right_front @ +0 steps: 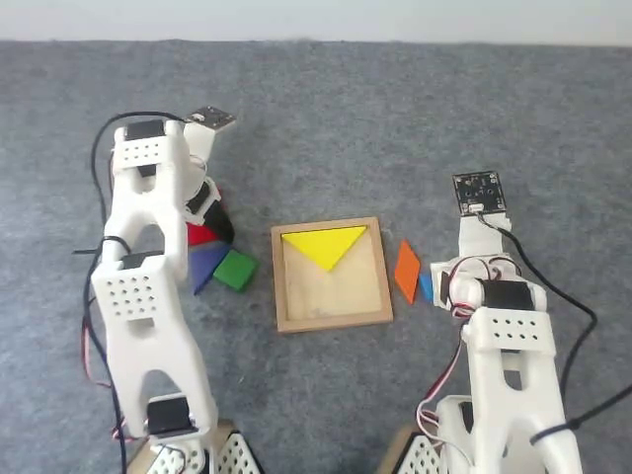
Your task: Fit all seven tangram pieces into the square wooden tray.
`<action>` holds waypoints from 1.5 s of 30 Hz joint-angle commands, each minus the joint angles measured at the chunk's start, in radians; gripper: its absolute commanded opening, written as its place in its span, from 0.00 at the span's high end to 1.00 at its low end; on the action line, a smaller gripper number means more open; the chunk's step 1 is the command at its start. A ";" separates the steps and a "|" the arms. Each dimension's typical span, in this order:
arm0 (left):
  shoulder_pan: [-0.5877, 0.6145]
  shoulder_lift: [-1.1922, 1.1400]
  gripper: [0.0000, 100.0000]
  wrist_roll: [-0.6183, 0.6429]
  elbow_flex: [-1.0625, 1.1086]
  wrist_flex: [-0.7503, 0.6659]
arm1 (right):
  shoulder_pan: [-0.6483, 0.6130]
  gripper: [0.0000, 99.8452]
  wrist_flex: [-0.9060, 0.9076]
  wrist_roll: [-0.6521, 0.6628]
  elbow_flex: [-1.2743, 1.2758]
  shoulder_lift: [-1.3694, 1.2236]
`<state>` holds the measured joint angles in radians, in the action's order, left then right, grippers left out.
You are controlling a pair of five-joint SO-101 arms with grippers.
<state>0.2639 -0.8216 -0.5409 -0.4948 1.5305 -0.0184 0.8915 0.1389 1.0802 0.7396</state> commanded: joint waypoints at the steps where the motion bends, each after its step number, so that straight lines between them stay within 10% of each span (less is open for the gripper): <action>1: -0.009 -0.014 0.68 -0.012 -0.048 -0.008 | 0.012 0.98 -0.019 -0.005 -0.006 0.038; 13: -0.002 -0.272 0.69 -0.012 -0.472 0.224 | 0.012 0.98 -0.018 -0.005 -0.006 0.038; 45: 0.002 -0.173 0.76 -0.035 -0.369 0.224 | 0.013 0.98 -0.033 -0.005 -0.006 0.038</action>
<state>0.2746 -1.0579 -0.5685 -0.9045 1.7331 -0.0184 0.8746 0.1389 1.0802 0.7396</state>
